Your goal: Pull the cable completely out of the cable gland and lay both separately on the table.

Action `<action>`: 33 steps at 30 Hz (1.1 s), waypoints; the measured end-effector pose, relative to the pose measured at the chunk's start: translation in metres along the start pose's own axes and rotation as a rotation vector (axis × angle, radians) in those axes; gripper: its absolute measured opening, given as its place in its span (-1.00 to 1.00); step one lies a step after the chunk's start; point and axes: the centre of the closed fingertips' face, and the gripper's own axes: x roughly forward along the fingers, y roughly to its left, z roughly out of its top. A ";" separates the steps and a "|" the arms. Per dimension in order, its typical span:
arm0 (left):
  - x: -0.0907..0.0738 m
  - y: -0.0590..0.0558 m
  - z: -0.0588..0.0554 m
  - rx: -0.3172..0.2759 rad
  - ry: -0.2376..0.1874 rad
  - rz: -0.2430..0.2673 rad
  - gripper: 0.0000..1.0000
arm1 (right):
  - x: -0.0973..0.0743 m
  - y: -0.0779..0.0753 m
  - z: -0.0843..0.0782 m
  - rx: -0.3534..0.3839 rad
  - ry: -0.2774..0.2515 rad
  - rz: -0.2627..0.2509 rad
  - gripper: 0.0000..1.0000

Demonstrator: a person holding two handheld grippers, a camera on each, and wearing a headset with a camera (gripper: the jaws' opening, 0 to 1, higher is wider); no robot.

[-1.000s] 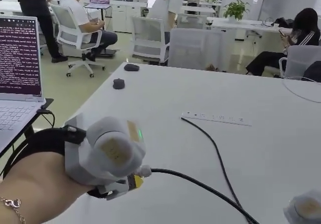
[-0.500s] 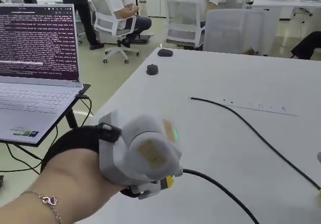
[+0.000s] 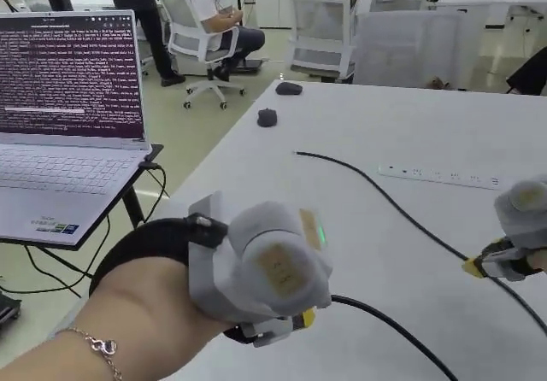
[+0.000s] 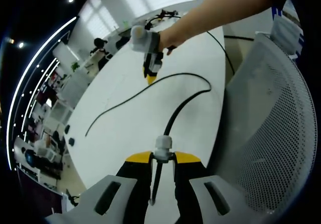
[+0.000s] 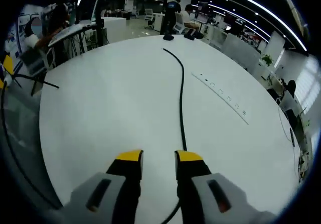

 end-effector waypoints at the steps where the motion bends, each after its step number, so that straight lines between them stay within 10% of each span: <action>1: -0.001 0.003 0.002 -0.003 -0.009 0.007 -0.67 | -0.014 0.011 0.011 -0.012 -0.021 0.029 -0.49; 10: -0.004 0.010 0.015 0.023 -0.053 0.030 -0.67 | -0.118 0.128 0.075 -0.254 -0.189 0.265 -0.63; 17: -0.006 0.008 0.030 0.062 -0.090 0.030 -0.67 | -0.130 0.192 0.078 -0.328 -0.187 0.310 -0.54; 24: -0.006 0.005 0.043 0.099 -0.116 0.031 -0.67 | -0.116 0.218 0.080 -0.435 -0.150 0.268 -0.58; 33: -0.007 0.003 0.043 0.105 -0.127 0.030 -0.67 | -0.115 0.212 0.071 -0.466 -0.123 0.223 -0.94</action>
